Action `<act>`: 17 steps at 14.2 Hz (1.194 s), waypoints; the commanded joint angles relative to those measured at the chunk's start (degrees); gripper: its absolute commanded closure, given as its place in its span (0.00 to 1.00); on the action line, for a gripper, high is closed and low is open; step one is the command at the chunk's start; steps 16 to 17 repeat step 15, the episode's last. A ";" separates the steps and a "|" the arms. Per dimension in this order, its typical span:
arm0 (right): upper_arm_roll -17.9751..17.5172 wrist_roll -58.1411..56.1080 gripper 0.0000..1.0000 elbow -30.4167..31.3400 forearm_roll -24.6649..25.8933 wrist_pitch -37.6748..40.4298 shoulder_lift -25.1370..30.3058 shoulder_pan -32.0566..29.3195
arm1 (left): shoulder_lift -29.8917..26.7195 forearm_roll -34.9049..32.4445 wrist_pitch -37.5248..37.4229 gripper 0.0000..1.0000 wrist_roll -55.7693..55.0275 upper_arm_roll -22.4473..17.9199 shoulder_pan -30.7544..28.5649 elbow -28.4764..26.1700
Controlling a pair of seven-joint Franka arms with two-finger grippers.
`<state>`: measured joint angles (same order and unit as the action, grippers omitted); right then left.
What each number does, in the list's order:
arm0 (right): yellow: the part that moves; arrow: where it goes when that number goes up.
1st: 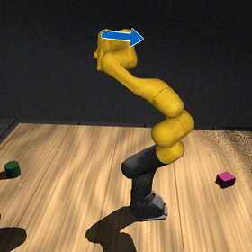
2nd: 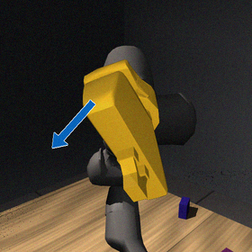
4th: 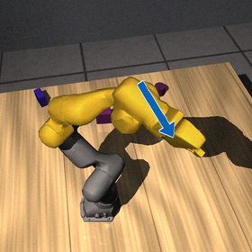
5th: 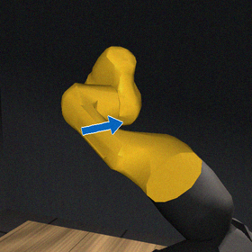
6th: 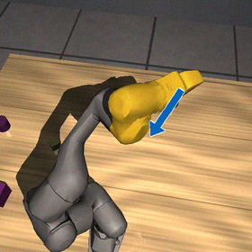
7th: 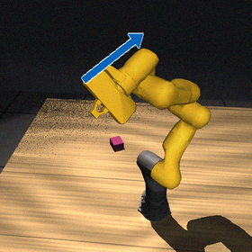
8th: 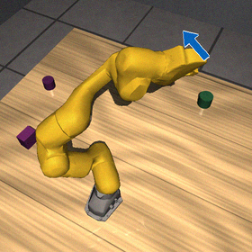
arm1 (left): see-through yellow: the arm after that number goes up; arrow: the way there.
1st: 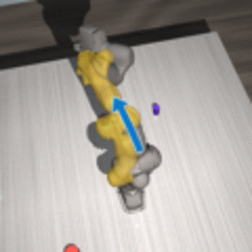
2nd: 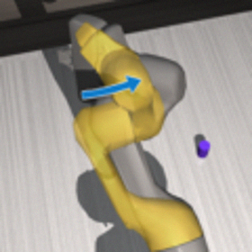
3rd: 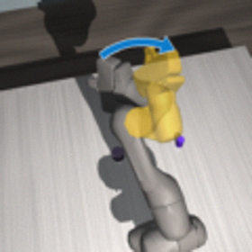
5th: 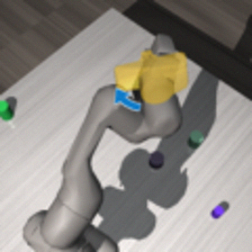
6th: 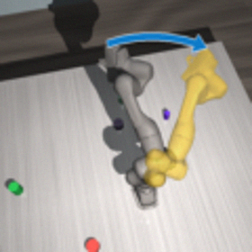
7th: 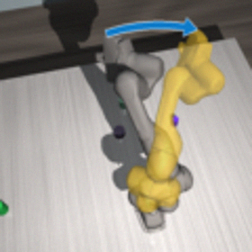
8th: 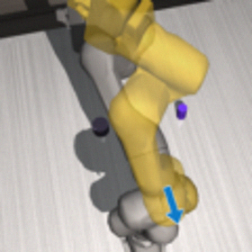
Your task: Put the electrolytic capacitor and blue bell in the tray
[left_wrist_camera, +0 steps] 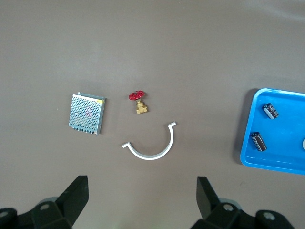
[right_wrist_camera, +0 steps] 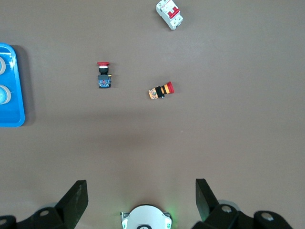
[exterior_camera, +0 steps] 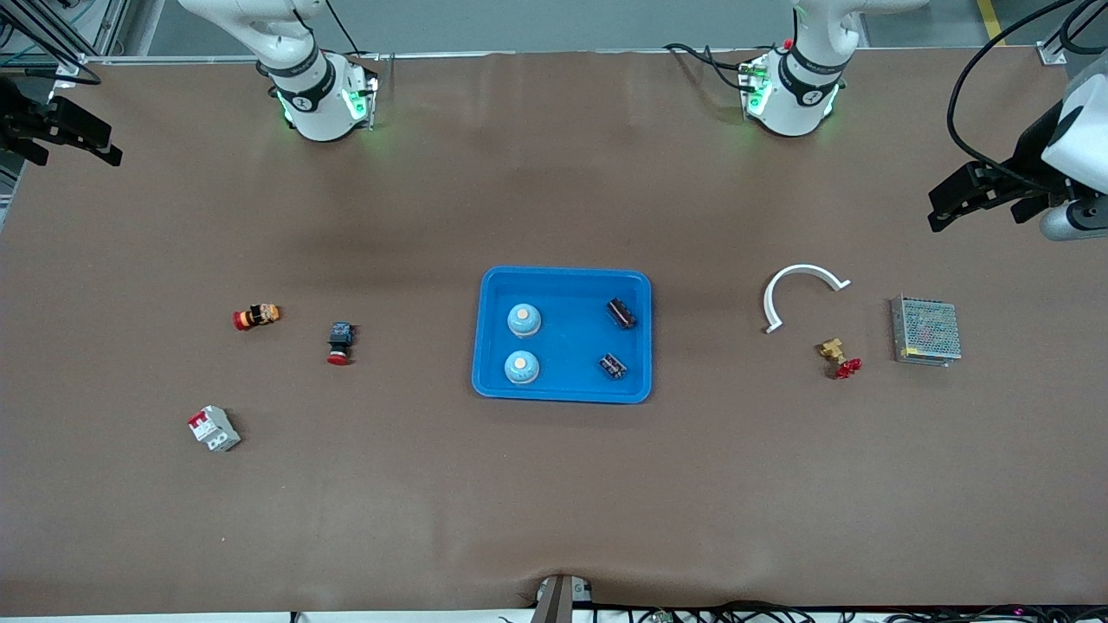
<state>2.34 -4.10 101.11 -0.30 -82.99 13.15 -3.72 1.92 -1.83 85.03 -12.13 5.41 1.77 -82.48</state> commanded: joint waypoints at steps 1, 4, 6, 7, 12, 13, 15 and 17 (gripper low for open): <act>-0.93 0.41 0.00 -0.48 0.91 0.02 0.29 -0.85 | -0.86 0.52 -0.83 0.00 -0.35 0.04 -0.28 0.57; -0.85 0.41 0.00 -0.48 0.83 -0.07 0.29 -0.85 | -4.63 0.60 0.83 0.00 -0.88 0.30 -0.10 -4.16; -0.85 0.41 0.00 -0.48 0.83 -0.15 0.12 -0.85 | -5.79 0.69 1.46 0.00 -0.88 0.30 -0.10 -6.02; -0.85 0.41 0.00 -0.48 0.83 -0.15 0.12 -0.85 | -6.05 0.87 1.46 0.00 -0.88 0.30 -0.10 -6.37; -0.93 0.41 0.00 -0.48 0.83 -0.15 0.12 -0.85 | -8.34 1.13 2.16 0.00 -0.88 0.39 0.16 -9.54; -0.93 0.41 0.00 -0.48 0.83 -0.15 0.12 -0.85 | -8.25 1.13 2.16 0.00 -0.62 0.39 0.25 -9.36; -0.93 0.41 0.00 -0.48 0.83 -0.15 0.12 -0.85 | -8.25 1.13 2.16 0.00 -0.53 0.30 0.25 -9.45; -0.93 0.41 0.00 -0.48 0.83 -0.15 0.12 -0.85 | -8.25 1.13 2.16 0.00 -0.53 0.30 0.25 -9.45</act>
